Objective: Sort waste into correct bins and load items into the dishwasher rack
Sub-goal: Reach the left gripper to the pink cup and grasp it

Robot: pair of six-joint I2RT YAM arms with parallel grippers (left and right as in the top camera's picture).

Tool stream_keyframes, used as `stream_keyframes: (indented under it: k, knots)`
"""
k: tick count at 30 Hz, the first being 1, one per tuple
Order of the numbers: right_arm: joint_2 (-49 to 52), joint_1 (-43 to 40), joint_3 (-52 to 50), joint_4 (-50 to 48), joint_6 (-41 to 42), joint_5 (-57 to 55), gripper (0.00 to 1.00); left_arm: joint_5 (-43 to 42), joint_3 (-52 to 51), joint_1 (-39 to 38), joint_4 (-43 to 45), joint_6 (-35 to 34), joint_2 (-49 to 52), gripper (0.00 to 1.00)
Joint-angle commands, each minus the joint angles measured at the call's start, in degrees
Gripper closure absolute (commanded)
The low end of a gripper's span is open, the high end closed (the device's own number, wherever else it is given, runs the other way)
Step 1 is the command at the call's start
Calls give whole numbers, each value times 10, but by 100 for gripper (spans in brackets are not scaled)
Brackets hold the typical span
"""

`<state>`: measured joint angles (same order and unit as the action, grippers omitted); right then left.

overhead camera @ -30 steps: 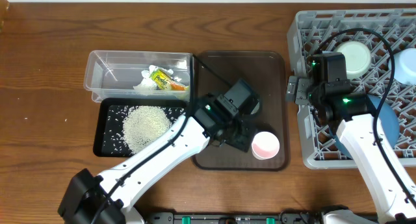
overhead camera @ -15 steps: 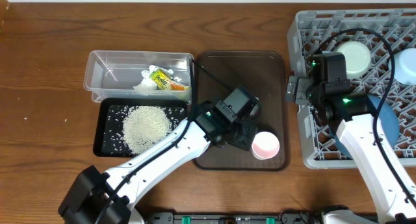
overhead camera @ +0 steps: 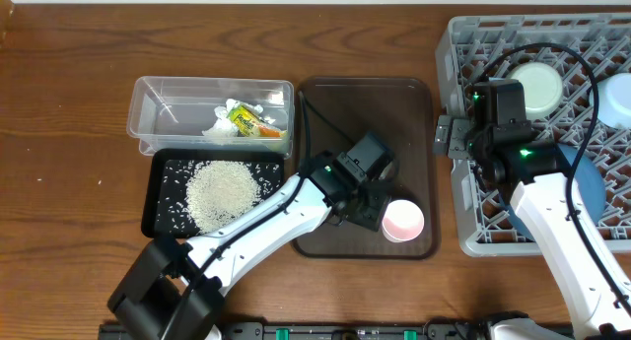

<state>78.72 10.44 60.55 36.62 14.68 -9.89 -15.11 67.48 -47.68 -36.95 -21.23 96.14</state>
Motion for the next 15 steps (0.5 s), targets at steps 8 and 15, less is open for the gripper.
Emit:
stream_keyframes:
  k: [8,15]
  knots:
    - [2,-4,5,1,7,-1,1,-7,-4,-20,10,-5,14,41]
    - [2,-4,5,1,7,-1,1,-7,-4,-25,20,-5,46,41]
